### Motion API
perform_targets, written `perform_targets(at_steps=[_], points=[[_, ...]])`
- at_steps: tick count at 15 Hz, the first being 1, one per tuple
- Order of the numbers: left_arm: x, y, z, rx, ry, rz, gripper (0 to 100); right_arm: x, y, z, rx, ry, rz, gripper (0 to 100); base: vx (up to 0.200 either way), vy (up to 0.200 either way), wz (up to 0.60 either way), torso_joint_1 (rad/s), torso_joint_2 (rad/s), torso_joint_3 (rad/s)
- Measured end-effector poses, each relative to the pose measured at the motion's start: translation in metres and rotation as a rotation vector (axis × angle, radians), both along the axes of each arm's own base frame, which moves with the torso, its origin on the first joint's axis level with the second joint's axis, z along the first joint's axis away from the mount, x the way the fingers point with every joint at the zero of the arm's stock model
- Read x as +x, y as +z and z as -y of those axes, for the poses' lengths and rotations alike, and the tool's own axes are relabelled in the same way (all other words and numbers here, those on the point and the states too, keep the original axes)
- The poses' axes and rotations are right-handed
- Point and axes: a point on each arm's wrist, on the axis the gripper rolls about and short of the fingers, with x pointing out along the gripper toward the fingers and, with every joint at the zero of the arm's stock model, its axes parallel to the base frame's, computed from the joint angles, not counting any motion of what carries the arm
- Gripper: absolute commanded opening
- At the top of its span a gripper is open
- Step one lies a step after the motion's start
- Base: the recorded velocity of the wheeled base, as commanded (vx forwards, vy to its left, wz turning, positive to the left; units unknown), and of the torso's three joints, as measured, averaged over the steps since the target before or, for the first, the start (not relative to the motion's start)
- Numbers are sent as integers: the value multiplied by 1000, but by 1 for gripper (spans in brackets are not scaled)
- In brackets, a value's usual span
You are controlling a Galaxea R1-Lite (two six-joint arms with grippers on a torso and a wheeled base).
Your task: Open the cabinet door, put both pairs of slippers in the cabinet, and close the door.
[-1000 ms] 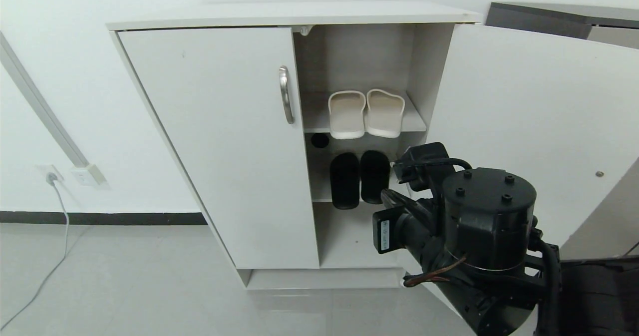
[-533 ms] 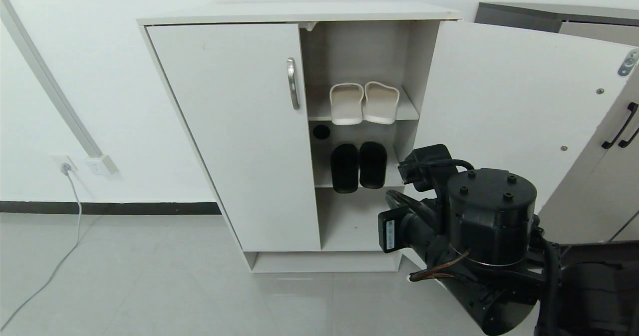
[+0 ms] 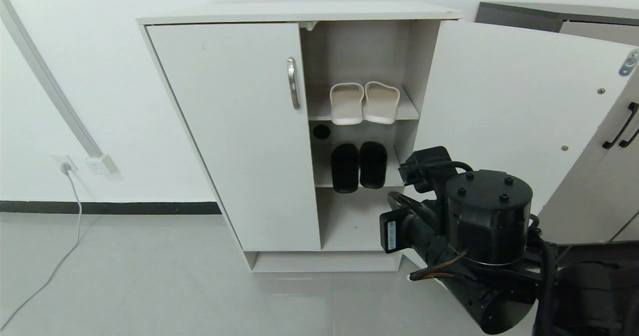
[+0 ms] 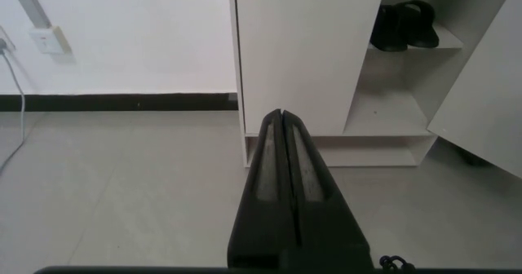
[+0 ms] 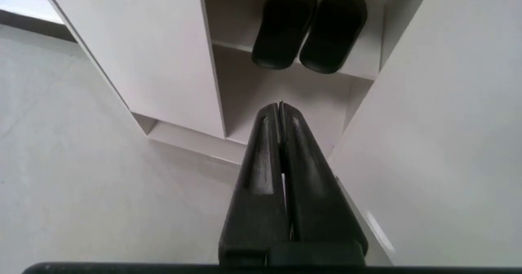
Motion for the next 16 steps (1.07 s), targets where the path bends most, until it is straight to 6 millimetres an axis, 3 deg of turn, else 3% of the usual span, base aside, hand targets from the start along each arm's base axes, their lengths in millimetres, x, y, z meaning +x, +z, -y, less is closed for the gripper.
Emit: perform_targets(at_steps=[12, 16], points=[[0, 0, 0, 0, -1, 0, 0, 2, -6, -2, -18, -1, -11, 0, 0, 0, 0, 0, 0, 0], [0, 0, 0, 0, -1, -3, 0, 2, -7, -3, -18, 0, -12, 0, 0, 0, 0, 11, -179, -273]])
